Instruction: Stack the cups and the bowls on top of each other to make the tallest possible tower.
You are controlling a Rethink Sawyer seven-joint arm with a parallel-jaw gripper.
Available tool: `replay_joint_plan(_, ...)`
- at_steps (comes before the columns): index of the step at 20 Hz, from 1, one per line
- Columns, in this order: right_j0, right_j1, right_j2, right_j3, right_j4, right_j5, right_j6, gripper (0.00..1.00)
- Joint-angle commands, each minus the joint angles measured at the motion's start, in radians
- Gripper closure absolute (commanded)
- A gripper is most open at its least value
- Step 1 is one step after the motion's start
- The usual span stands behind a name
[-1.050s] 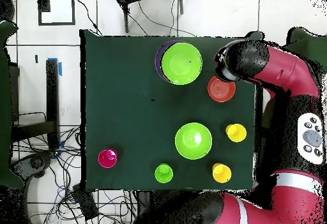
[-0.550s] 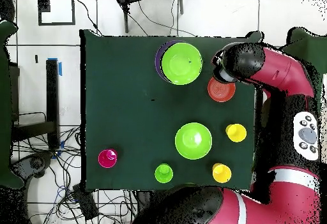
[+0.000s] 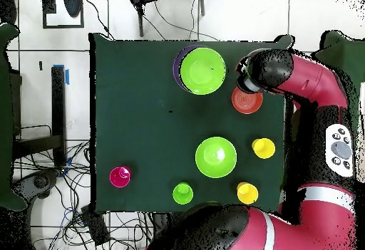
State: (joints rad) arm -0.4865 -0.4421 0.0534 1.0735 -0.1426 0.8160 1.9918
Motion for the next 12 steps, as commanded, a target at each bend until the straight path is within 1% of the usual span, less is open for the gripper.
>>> replay_joint_plan(1,0.027,0.079,0.064,0.043,-0.008,-0.051,0.033,0.00)
replay_joint_plan(12,0.031,0.119,0.062,0.000,-0.008,-0.056,0.039,0.00)
